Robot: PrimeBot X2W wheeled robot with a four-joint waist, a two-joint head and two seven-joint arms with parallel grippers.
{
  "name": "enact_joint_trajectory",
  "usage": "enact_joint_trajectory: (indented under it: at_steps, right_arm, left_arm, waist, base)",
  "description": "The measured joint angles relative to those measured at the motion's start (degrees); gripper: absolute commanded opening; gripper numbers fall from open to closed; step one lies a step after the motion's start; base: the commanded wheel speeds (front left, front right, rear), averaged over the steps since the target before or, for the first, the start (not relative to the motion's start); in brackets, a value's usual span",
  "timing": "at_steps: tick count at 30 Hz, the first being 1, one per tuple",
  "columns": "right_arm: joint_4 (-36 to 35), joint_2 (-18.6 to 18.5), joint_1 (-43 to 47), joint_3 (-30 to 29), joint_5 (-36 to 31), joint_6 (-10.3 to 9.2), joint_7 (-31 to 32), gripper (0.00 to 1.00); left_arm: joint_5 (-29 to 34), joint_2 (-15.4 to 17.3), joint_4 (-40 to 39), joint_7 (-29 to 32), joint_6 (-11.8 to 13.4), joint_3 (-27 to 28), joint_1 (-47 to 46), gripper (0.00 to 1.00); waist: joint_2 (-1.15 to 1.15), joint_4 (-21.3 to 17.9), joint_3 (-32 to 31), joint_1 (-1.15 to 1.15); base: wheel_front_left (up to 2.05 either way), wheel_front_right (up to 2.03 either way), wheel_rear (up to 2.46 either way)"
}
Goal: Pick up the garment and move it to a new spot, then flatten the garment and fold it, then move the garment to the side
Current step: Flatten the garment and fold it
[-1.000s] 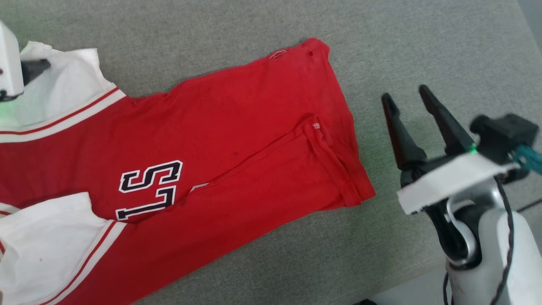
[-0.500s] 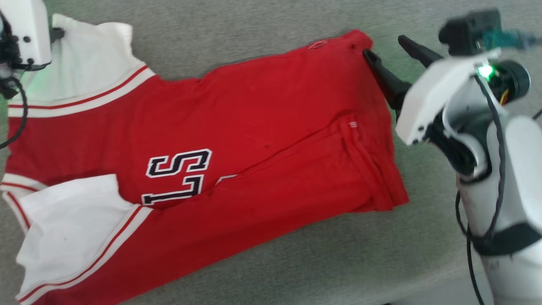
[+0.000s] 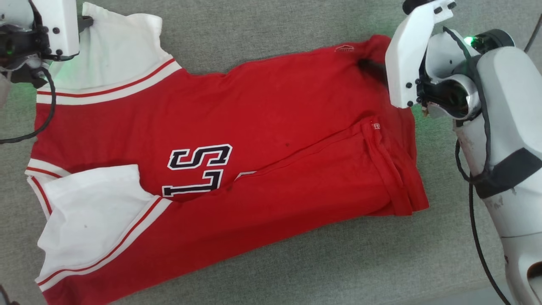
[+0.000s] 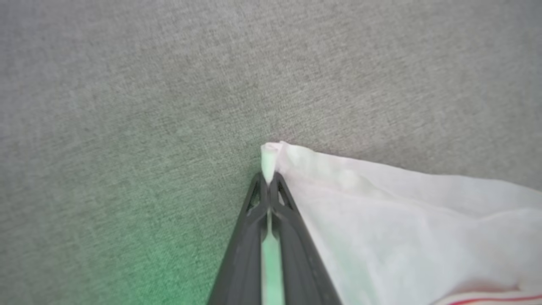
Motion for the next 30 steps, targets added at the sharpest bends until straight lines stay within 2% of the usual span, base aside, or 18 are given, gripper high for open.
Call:
enact_joint_trajectory:
  at_steps: [8, 16, 19, 24, 30]
  right_arm:
    - [-0.33, -2.42, 0.24, 1.44, 0.77, 0.02, -1.22, 0.00]
    - [-7.13, -7.31, 6.14, 0.94, 2.10, 0.01, -4.27, 0.00]
    - [-10.26, -8.71, 8.56, -0.34, 2.26, 0.01, -5.01, 0.00]
    - [-17.07, -10.63, 14.39, -3.14, 2.54, 0.01, -4.78, 0.00]
    - [-24.87, -11.90, 21.16, -7.27, 2.59, 0.01, -2.05, 0.00]
  left_arm:
    - [-0.55, -1.22, 1.37, -0.49, -1.31, -0.19, 0.22, 0.00]
    - [-1.31, 0.55, -2.05, 0.99, -1.77, -0.21, 1.09, 0.00]
    - [-2.10, 1.46, -4.91, 1.65, -1.19, -0.20, 2.40, 0.00]
    - [-2.93, 5.31, -15.26, 2.37, 2.40, -0.08, 6.36, 0.00]
    - [-4.36, 12.15, -32.19, 4.00, 10.37, -0.02, 12.74, 0.00]
  waist:
    - [0.00, 1.69, -1.78, 0.00]
    - [0.00, 3.99, -5.31, 0.00]
    - [0.00, 5.07, -6.63, 0.00]
    - [0.00, 7.00, -9.60, 0.00]
    - [0.00, 8.75, -12.24, 0.00]
  base:
    - [0.00, 0.00, 0.00]
    - [0.00, 0.00, 0.00]
    - [0.00, 0.00, 0.00]
    - [0.00, 0.00, 0.00]
    - [0.00, 0.00, 0.00]
